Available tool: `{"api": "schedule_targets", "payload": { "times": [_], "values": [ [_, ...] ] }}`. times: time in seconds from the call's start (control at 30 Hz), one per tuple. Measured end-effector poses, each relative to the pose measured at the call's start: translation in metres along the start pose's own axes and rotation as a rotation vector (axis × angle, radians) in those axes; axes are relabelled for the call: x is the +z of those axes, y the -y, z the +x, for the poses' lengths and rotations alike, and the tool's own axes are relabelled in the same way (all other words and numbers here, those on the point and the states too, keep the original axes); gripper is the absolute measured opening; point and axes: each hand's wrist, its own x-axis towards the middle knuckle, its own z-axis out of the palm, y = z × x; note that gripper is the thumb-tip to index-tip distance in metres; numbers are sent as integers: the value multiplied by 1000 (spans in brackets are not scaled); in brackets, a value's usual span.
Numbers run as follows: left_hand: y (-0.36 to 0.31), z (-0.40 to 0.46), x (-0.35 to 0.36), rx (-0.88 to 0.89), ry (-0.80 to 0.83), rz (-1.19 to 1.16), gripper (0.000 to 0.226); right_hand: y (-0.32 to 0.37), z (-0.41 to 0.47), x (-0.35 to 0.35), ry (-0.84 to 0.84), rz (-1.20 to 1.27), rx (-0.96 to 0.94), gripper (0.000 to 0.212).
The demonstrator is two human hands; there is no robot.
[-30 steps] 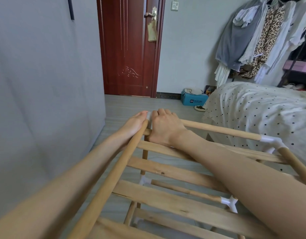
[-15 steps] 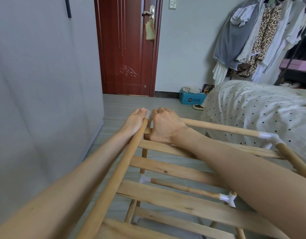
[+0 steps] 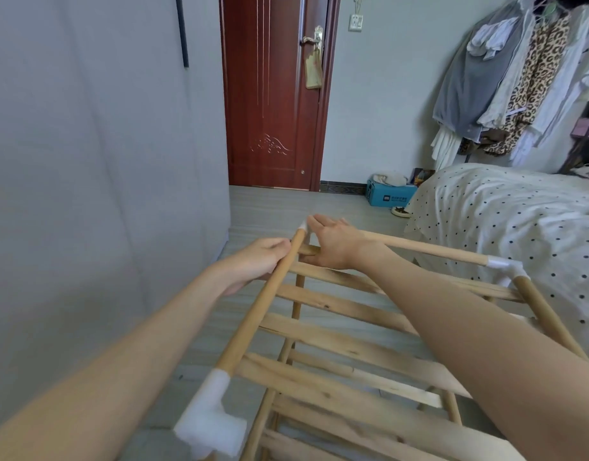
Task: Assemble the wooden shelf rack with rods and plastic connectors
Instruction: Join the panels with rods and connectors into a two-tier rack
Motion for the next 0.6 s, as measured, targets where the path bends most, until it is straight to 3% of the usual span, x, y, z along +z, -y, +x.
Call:
{"api": "schedule_targets", "payload": {
  "times": [0.07, 0.13, 0.3, 0.4, 0.47, 0.6],
  "values": [
    [-1, -32, -2, 3, 18, 27, 32, 8, -21, -9, -6, 93, -13, 51],
    [0, -64, -1, -3, 52, 54, 26, 19, -52, -15, -2, 195, -17, 40],
    [-3, -133, 2, -21, 76, 47, 29, 58, -148, -17, 9, 122, -196, 52],
    [1, -156, 16, -44, 18, 61, 42, 73, -196, -5, 19, 64, -174, 50],
    [7, -167, 28, -77, -56, -38, 46, 75, -216, 9, -35, 0, -129, 50],
    [14, -173, 46, -96, -238, -300, 31, 69, -233, 29, -189, -73, -95, 45]
  ]
}}
